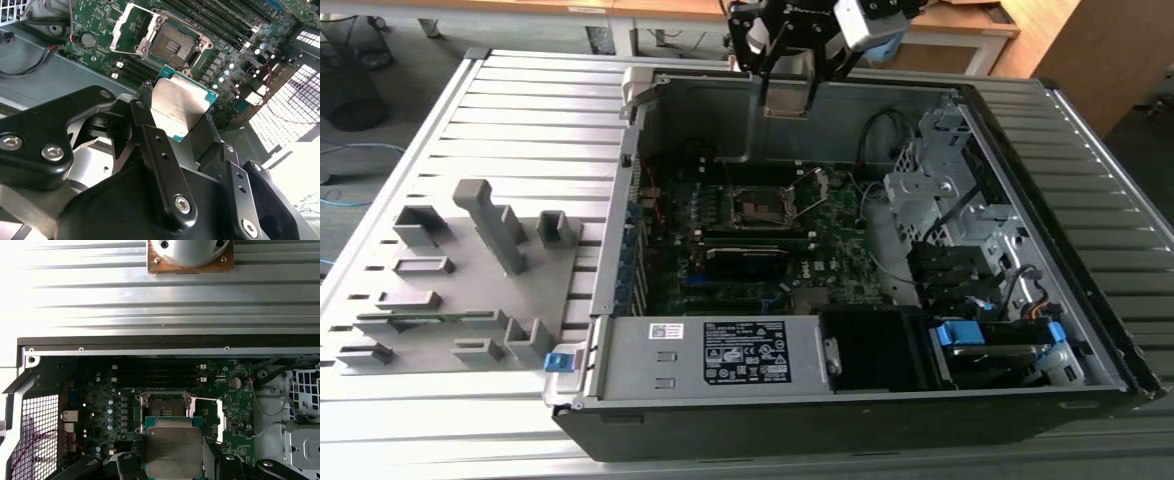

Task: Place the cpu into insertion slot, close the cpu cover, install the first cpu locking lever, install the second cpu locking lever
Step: 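Place the cpu into insertion slot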

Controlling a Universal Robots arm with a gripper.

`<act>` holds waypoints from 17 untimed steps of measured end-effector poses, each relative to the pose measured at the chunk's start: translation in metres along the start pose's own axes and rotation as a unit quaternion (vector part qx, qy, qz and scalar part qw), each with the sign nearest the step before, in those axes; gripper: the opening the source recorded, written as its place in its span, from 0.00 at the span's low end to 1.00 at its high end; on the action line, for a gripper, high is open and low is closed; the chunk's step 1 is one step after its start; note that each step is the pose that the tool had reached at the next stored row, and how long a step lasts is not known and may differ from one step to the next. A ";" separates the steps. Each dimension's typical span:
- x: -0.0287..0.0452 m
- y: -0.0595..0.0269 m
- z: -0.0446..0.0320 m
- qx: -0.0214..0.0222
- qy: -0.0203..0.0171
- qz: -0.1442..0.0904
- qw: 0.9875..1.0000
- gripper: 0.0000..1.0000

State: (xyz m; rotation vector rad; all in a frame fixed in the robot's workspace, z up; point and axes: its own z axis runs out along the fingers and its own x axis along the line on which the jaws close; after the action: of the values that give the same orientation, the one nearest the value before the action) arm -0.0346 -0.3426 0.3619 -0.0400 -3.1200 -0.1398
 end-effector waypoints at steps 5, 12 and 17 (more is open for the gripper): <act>0.0000 0.0000 0.0002 0.000 0.000 0.000 1.000 0.54; 0.0000 -0.0002 0.0023 0.000 0.000 0.000 1.000 0.54; 0.0000 -0.0002 0.0024 0.000 0.000 0.000 1.000 0.54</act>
State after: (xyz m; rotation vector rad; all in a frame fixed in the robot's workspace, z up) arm -0.0346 -0.3426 0.3595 -0.0400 -3.1200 -0.1399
